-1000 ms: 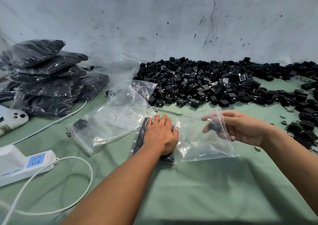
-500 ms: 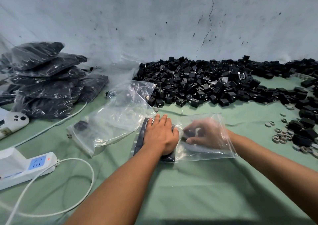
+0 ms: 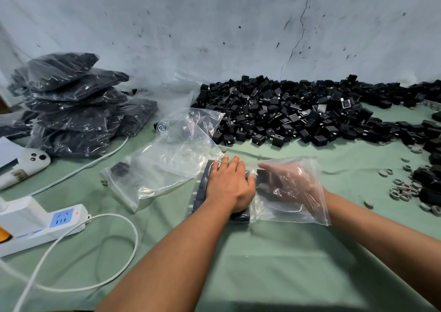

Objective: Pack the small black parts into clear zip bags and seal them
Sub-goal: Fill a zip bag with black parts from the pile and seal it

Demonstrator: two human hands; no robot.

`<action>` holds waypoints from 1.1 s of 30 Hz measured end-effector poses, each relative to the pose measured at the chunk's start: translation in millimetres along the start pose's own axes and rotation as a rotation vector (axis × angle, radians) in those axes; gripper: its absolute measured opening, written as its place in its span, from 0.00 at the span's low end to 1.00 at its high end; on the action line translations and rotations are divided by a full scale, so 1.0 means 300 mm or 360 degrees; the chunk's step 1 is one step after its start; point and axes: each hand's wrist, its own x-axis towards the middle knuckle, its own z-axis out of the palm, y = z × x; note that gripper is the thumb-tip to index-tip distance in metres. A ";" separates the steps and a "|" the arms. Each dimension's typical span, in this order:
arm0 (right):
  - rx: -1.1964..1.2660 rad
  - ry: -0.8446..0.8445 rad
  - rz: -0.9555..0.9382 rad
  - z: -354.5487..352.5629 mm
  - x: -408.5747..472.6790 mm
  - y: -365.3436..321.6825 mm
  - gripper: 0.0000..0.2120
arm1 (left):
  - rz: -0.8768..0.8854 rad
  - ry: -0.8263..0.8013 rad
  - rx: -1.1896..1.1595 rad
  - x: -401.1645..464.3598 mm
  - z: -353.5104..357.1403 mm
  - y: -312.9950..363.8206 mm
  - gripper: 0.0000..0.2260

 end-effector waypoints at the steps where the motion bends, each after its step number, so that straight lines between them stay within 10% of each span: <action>1: 0.0090 -0.0184 0.0040 -0.022 0.002 0.021 0.19 | 0.0001 0.0001 0.0001 0.001 0.001 0.000 0.30; 6: 0.0074 -0.0393 -0.0501 -0.228 0.077 0.262 0.07 | 0.0002 0.0008 -0.0004 0.002 0.003 -0.001 0.30; 11: 0.0215 -0.0313 -0.0886 -0.150 0.077 0.284 0.24 | 0.0001 0.0000 -0.0006 0.001 0.001 -0.002 0.30; 17: 0.0019 -0.0192 -0.0824 -0.200 0.056 0.268 0.02 | 0.0029 0.0061 -0.0110 -0.011 0.000 -0.005 0.27; 27: -0.0129 0.0011 -0.1071 -0.181 0.032 0.234 0.10 | 0.0002 0.0072 -0.0199 -0.016 -0.006 0.001 0.17; 33: -0.0646 -0.0322 -0.0586 -0.149 0.067 0.294 0.17 | 0.0003 0.0081 -0.0208 -0.017 -0.006 0.005 0.19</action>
